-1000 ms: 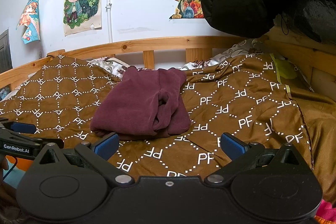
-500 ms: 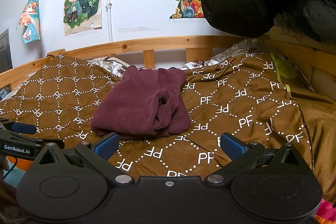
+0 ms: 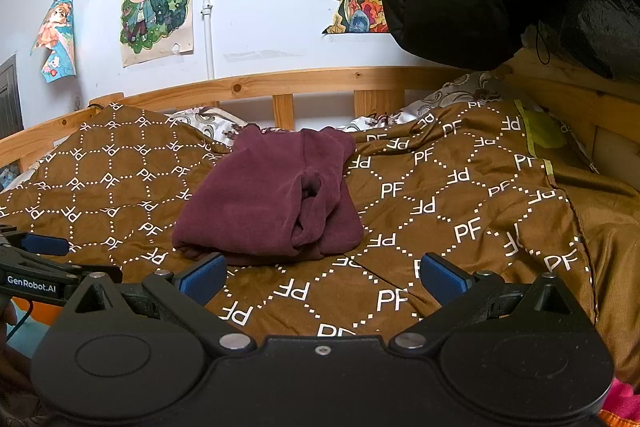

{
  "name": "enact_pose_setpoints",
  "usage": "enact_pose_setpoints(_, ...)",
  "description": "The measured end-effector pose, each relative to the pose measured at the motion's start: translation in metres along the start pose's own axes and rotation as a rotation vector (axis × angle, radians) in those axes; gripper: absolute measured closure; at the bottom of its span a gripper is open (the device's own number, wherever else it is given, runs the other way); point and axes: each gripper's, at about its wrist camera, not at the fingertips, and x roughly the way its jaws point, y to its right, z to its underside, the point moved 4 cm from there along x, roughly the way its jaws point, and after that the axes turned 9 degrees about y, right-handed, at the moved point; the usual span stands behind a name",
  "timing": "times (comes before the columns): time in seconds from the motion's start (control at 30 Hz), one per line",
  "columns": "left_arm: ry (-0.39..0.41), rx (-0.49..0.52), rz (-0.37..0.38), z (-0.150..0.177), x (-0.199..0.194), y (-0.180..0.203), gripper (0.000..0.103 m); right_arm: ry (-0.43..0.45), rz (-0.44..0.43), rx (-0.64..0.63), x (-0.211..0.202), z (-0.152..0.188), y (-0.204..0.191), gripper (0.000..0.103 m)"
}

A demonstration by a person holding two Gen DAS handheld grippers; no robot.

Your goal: Fold small clothes

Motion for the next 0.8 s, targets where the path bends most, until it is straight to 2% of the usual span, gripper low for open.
enact_pose_setpoints(0.37, -0.004, -0.011, -0.003, 0.000, -0.001, 0.000, 0.001, -0.001, 0.001, 0.000, 0.000, 0.000, 0.000, 0.001)
enact_pose_setpoints(0.57, -0.061, -0.097, 0.038, 0.000, 0.004, -0.010, 0.001, -0.002, 0.000, 0.000, 0.000, 0.000, 0.000, 0.001)
enact_pose_setpoints(0.8, -0.066, -0.110, 0.040, 0.000, 0.004, -0.012, 0.001, -0.007, 0.001, -0.001, -0.001, 0.004, 0.000, 0.001)
